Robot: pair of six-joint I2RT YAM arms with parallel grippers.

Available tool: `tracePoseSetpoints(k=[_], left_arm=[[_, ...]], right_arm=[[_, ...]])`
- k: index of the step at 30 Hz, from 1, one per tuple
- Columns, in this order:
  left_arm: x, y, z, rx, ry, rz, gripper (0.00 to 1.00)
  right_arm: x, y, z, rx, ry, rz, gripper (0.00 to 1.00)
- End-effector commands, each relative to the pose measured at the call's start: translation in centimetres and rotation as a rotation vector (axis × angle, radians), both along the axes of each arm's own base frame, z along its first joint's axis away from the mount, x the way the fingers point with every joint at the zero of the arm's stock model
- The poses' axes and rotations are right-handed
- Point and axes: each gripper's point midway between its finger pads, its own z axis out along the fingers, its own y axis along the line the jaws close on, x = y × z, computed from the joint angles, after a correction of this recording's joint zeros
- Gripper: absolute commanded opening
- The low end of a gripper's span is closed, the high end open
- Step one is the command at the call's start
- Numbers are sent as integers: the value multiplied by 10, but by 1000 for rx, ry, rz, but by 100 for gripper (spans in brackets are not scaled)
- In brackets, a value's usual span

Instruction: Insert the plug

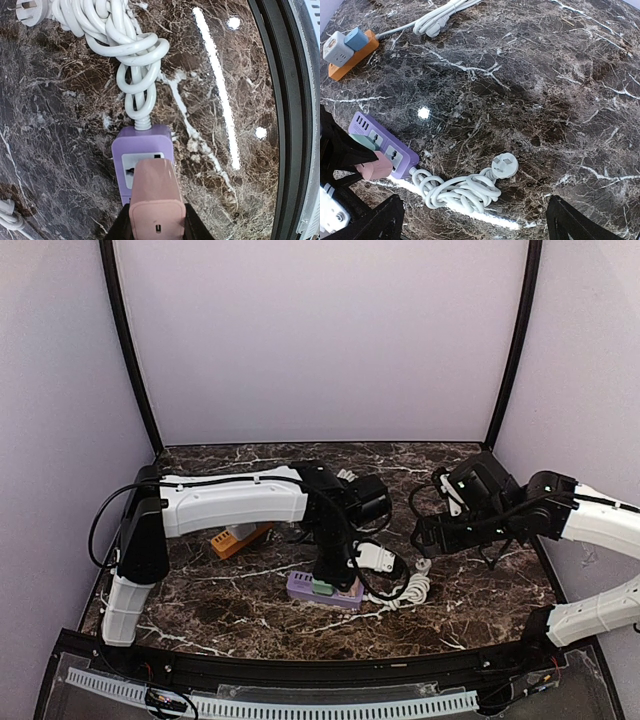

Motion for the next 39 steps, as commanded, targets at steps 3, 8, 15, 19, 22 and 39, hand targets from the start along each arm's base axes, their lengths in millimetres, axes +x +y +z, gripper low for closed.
tracePoseSetpoints(k=[3,8,15,19,22,39], left_arm=[[-7,9,-12,64,10,7,1],[-8,9,-19,82,9,18,1],[-7,8,-23,92,6,29,1],[-7,7,-23,91,6,29,1],[-7,8,-24,96,8,27,1],[4,3,-40,107,-2,8,1]], right_arm=[[3,0,0,-12,-5,6,99],[3,0,0,-14,-5,10,99],[3,1,-1,-11,0,11,99],[3,1,0,-10,0,11,99],[3,1,0,-9,-2,11,99],[3,7,1,-19,25,29,99]])
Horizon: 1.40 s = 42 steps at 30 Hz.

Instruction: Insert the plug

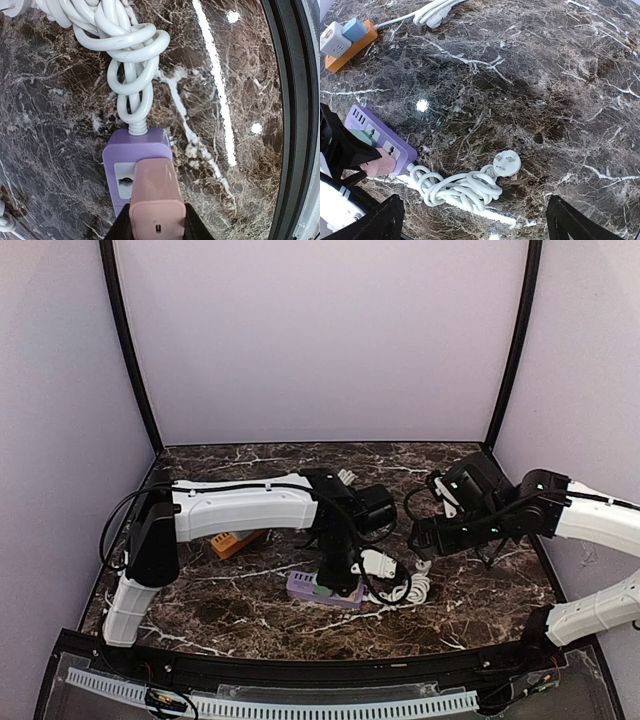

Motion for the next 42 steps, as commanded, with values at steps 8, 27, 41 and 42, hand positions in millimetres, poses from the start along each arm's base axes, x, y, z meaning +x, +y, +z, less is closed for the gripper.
tracePoseSetpoints(k=[8,27,41,42], left_arm=[[13,3,-31,49,40,6,1],[25,-3,-37,14,69,58,7],[26,-7,-25,-13,47,80,41],[26,-7,-23,-13,41,81,41]], right_arm=[[6,8,11,-16,5,29,99],[27,16,6,-100,-23,55,99],[32,12,1,-110,-31,56,99],[31,12,1,-109,-32,56,99]])
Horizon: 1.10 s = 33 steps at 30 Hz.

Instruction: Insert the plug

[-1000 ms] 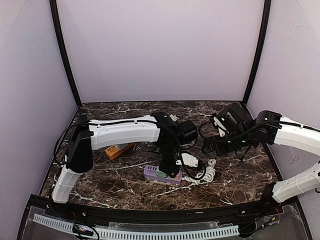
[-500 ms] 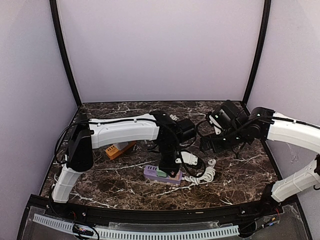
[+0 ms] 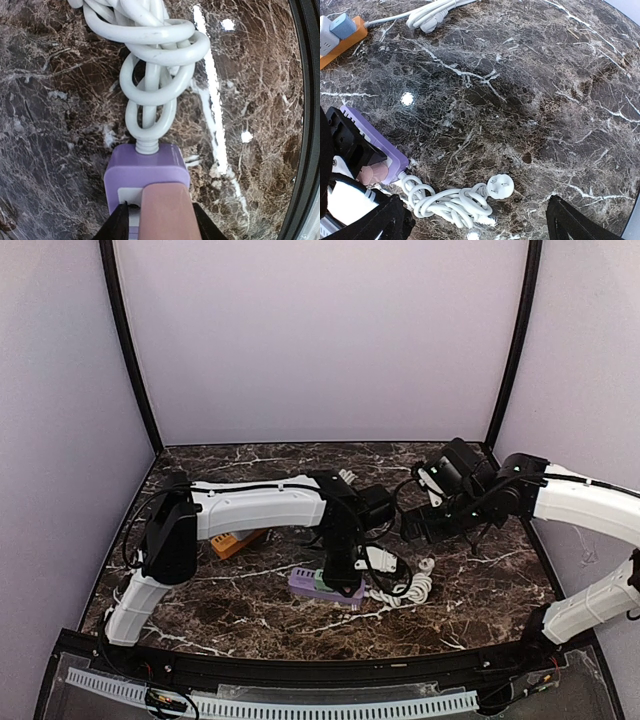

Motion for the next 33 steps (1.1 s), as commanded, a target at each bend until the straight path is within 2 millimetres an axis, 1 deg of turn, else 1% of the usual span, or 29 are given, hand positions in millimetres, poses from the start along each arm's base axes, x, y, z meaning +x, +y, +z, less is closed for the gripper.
tracePoseSetpoints(k=[1,11,13,15,16,18,20,24,30,33], left_arm=[[5,0,-2,3,-31,16,42],[3,-5,15,-31,-47,19,45],[2,-6,19,-39,-48,21,48],[3,-7,26,-54,-52,23,59],[2,-7,27,-57,-53,23,85],[2,-7,32,-65,-56,22,97],[2,-7,37,-73,-62,23,99],[3,-8,49,-97,-73,29,99],[4,-11,74,-156,-91,60,99],[5,-11,90,-191,-107,78,99]], right_arm=[[5,1,-1,1,-16,5,99],[4,0,1,15,-24,6,99],[4,0,1,17,-26,4,99],[4,-1,2,21,-29,-1,99],[4,-2,2,21,-30,-5,99],[3,-3,1,25,-29,-11,99],[2,-4,1,33,-31,-17,99],[0,-6,2,47,-33,-31,99],[-1,-10,1,55,-38,-54,99],[-1,-12,3,59,-45,-62,99]])
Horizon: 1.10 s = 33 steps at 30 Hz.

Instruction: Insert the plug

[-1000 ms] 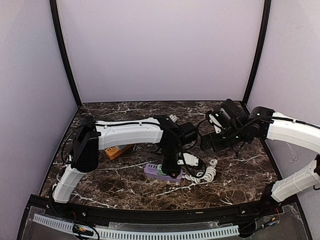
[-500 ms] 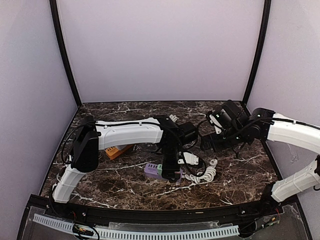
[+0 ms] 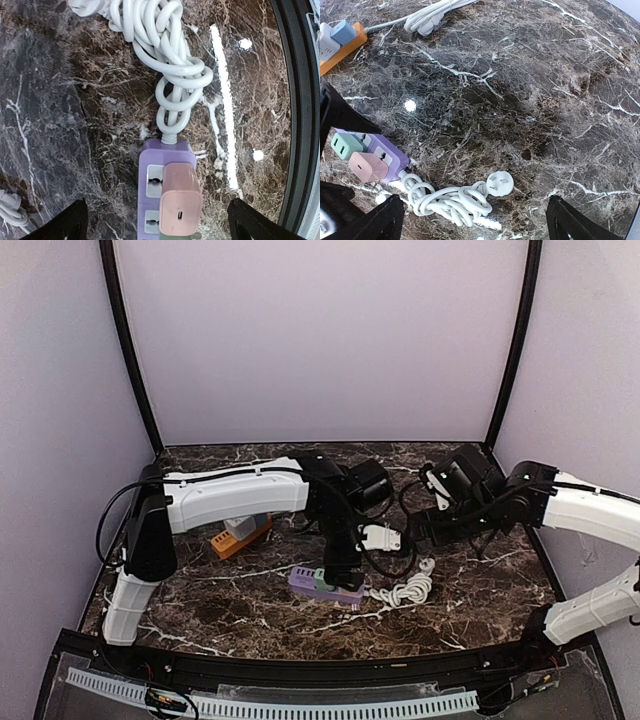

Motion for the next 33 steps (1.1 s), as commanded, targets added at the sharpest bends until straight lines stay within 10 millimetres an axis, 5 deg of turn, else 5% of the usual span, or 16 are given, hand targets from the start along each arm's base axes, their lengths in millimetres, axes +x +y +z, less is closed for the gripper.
tracePoseSetpoints(k=[1,9,15,33], left_arm=[[0,-1,52,-101,-48,34,99],[9,7,117,-259,-175,99,99],[26,34,167,-374,-372,196,99],[52,146,226,-433,-713,577,99]], right_arm=[[3,-5,5,25,-31,-39,98],[5,-6,11,36,-51,-50,98],[9,-3,25,61,-79,-60,99],[19,6,53,112,-127,-61,99]])
